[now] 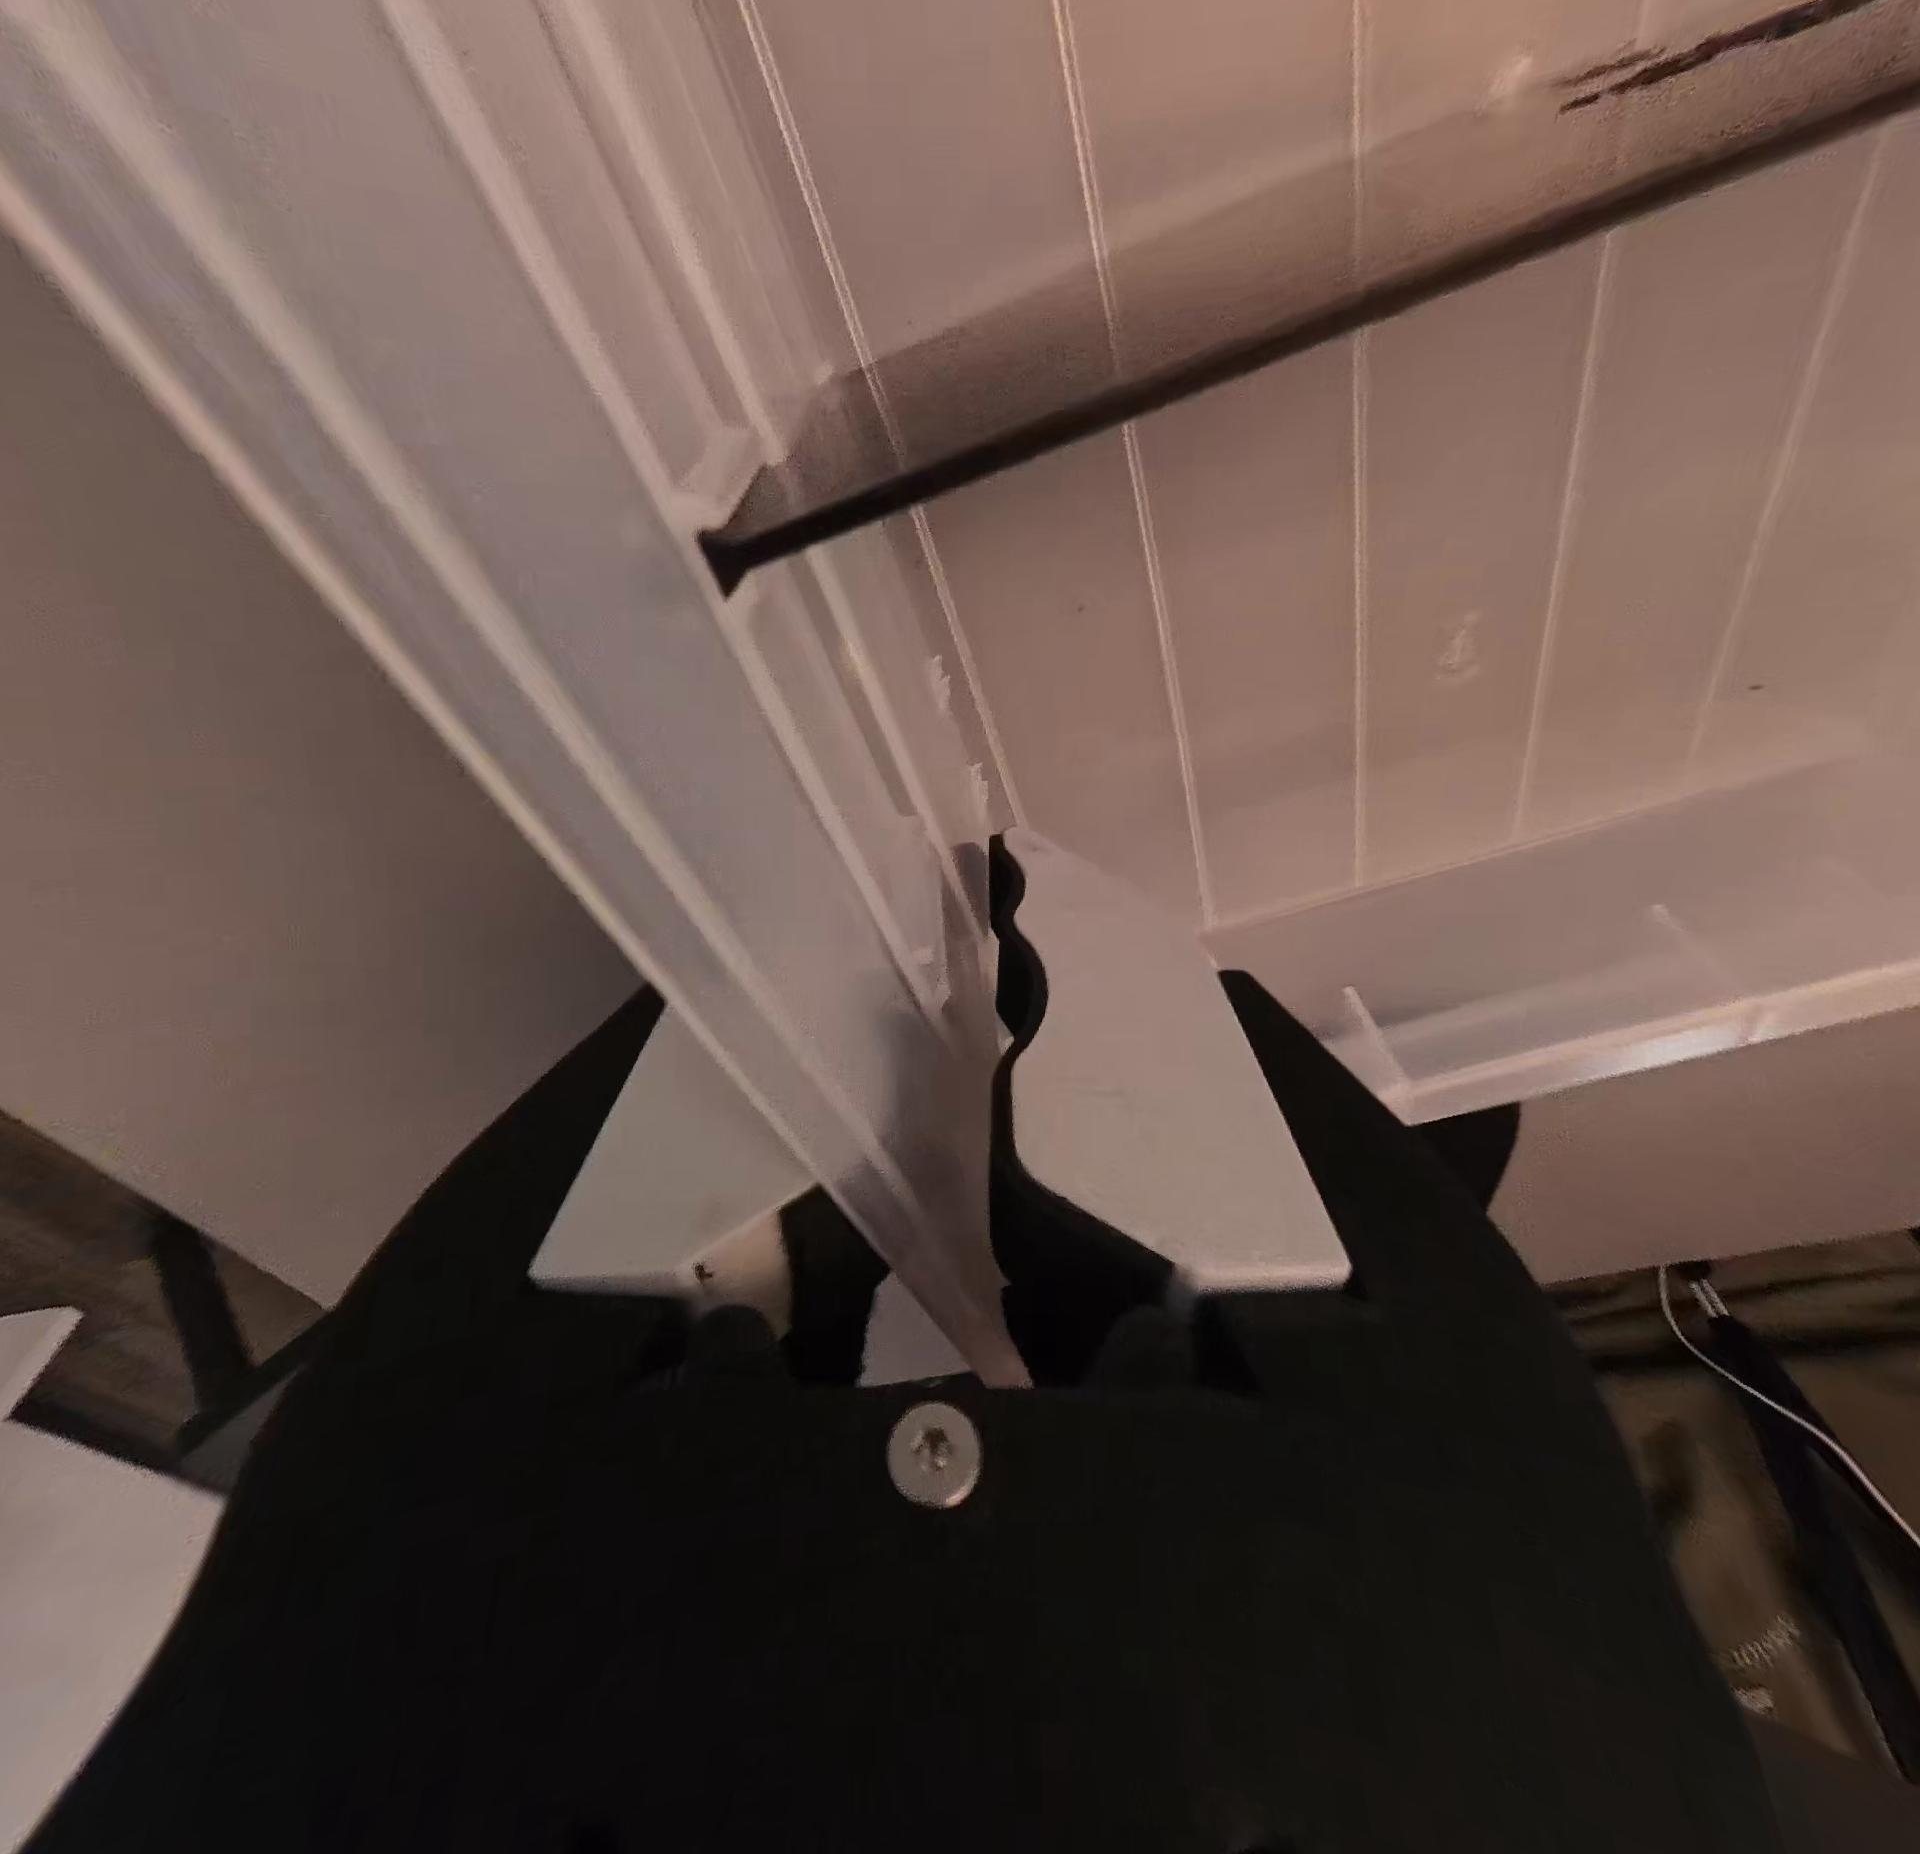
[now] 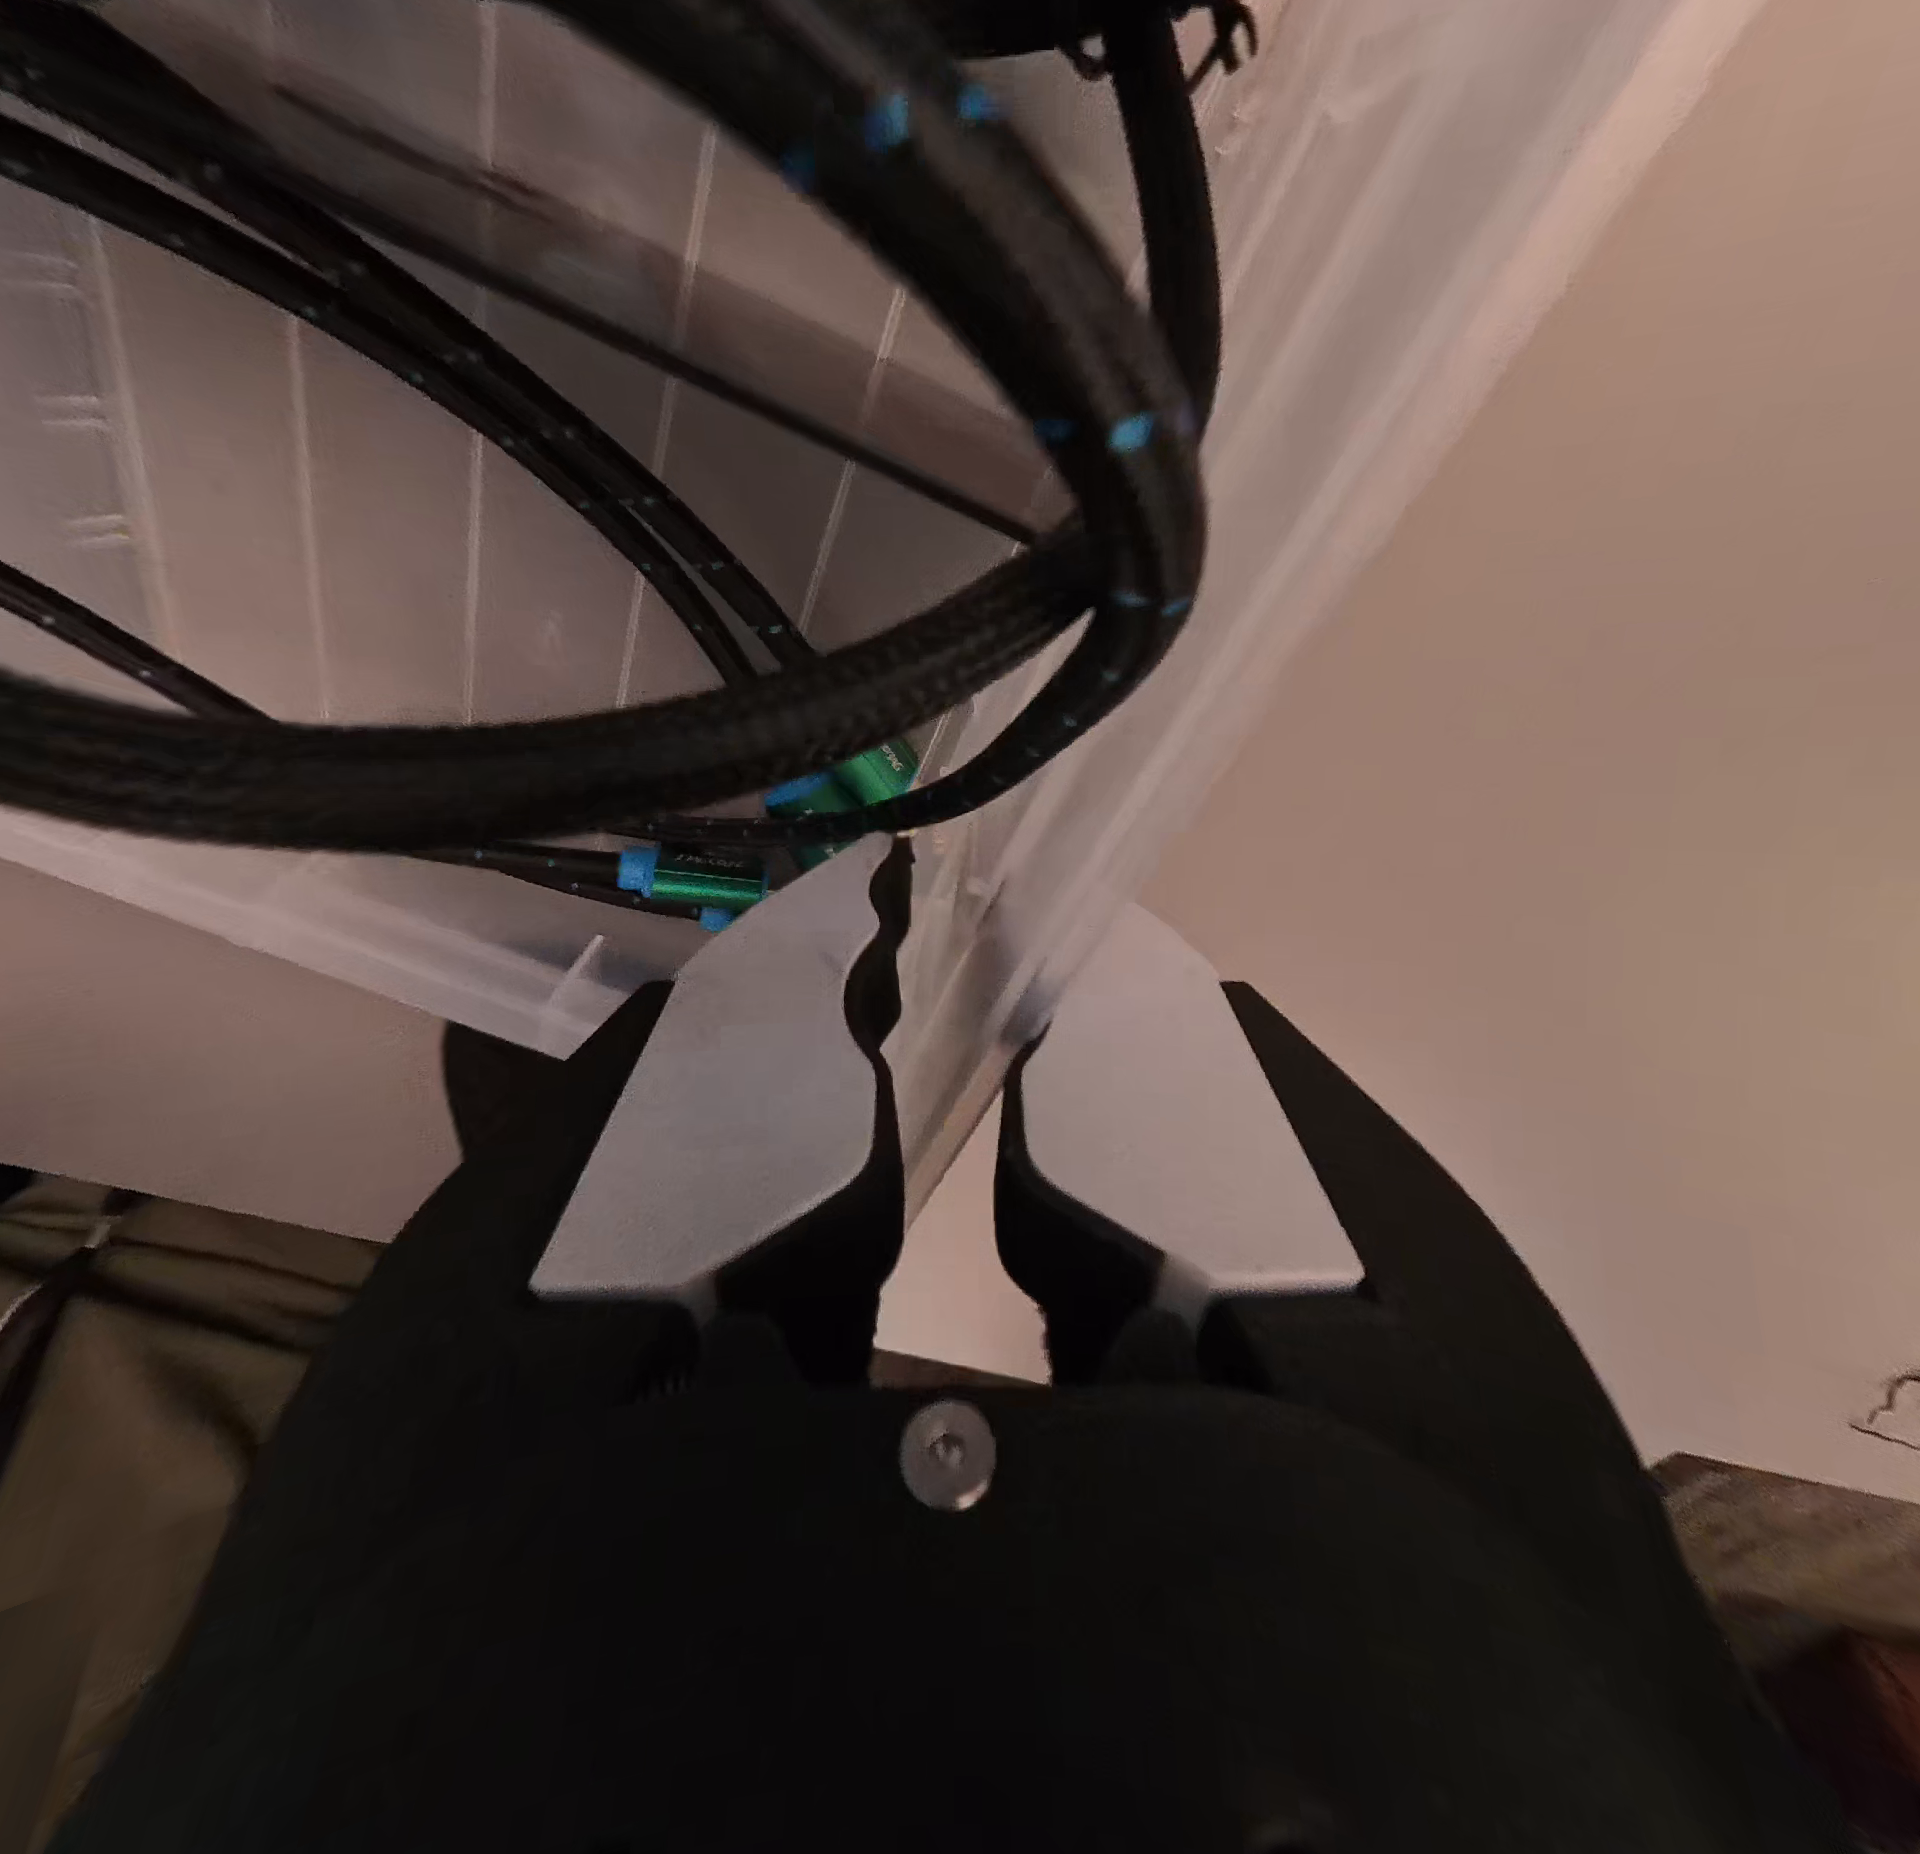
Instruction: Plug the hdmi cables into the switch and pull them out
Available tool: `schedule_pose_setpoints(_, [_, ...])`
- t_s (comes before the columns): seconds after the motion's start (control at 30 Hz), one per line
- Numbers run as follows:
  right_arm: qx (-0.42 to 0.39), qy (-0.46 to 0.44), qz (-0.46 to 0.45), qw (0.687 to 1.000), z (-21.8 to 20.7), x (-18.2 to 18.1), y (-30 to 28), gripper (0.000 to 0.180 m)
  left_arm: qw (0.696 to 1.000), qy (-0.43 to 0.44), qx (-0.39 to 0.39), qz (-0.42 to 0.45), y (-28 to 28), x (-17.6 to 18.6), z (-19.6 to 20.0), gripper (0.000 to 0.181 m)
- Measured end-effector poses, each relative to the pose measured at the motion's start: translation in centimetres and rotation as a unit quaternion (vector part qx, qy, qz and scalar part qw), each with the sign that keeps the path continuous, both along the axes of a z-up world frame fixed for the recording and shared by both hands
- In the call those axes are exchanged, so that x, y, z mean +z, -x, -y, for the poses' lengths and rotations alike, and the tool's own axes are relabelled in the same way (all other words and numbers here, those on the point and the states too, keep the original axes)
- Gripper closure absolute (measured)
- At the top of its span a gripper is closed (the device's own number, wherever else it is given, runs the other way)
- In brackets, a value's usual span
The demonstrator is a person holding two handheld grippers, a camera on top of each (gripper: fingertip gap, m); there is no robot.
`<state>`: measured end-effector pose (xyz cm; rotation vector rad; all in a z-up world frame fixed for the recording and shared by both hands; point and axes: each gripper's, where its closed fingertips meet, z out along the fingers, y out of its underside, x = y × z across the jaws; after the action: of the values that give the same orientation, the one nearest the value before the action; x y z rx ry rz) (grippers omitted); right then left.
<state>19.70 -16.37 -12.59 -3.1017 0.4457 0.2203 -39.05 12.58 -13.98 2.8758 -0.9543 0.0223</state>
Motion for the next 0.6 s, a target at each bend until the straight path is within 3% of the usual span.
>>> schedule_pose_setpoints(0.37, [0.104,0.011,0.025,0.994,-5.0,0.0,6.4,0.164,0.993,-0.006,-0.108,-0.046,-6.9,-0.2,2.9,0.152])
schedule_pose_setpoints(0.6, [0.090,-0.022,0.057,0.994,-6.1,2.3,6.8,0.129,0.987,-0.004,-0.148,-0.063,-6.8,0.6,4.0,0.131])
